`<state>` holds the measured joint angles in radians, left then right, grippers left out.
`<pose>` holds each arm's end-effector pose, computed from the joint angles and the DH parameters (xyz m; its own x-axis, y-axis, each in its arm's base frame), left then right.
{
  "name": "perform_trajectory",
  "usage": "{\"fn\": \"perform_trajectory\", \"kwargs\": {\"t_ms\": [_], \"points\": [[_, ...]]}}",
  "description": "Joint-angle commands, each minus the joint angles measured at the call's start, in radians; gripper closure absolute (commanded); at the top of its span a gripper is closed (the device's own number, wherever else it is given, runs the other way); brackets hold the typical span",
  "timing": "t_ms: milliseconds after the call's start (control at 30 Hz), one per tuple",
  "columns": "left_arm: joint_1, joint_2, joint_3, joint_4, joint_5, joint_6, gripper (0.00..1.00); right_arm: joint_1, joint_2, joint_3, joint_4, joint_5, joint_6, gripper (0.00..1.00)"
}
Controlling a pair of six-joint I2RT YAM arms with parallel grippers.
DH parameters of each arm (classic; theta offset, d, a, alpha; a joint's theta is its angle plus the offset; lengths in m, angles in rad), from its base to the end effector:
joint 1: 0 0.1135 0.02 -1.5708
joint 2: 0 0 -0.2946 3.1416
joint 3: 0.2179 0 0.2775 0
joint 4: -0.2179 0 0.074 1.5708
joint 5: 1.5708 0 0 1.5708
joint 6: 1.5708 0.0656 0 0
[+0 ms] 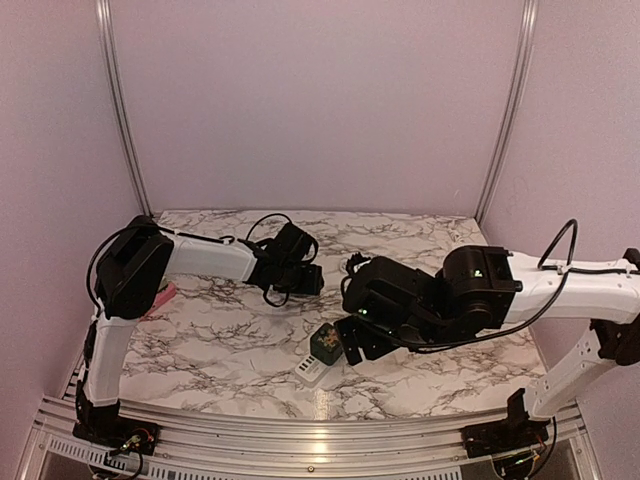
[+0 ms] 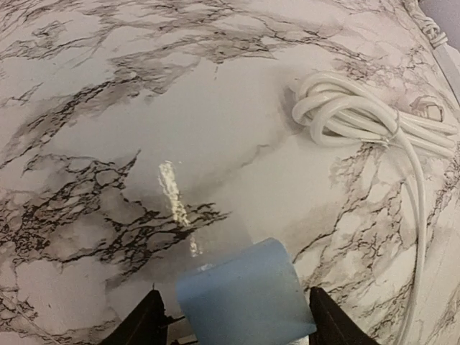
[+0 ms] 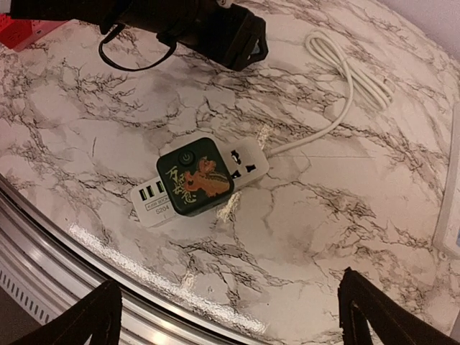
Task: Insert the plug
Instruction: Move the plug to the center of the board.
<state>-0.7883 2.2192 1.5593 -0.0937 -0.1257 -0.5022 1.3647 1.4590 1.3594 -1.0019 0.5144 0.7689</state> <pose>0.3937 -0.3844 0.1344 -0.7305 0.0574 -0.6805 0.3280 0.9035 -0.2758 0.0975 0.3086 0.3221 -0.6921 -0.3521 -0.6302 -0.4528 0.8916 -0.0009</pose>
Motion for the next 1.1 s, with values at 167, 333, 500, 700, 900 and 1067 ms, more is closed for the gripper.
{"fn": "perform_trajectory", "kwargs": {"t_ms": [167,333,500,700,900,1067], "points": [[-0.133,-0.027,-0.001,0.183,0.176,0.089,0.47,0.013,-0.142,-0.008,-0.077,0.111,0.128,0.01],[-0.184,-0.006,0.025,0.227,0.198,0.128,0.46,0.012,-0.179,-0.043,-0.149,0.171,0.229,0.01],[-0.220,0.032,0.085,0.244,0.223,0.164,0.46,0.002,-0.227,-0.086,-0.265,0.256,0.416,0.02],[-0.277,0.095,0.177,0.210,0.287,0.232,0.46,-0.070,-0.417,-0.241,-0.195,0.238,0.448,0.01],[-0.325,0.189,0.297,0.096,0.238,0.279,0.43,-0.105,-0.518,-0.333,-0.133,0.206,0.433,0.01],[-0.337,0.227,0.309,0.042,0.212,0.284,0.40,-0.166,-0.481,-0.329,-0.202,0.232,0.469,0.01]]}}
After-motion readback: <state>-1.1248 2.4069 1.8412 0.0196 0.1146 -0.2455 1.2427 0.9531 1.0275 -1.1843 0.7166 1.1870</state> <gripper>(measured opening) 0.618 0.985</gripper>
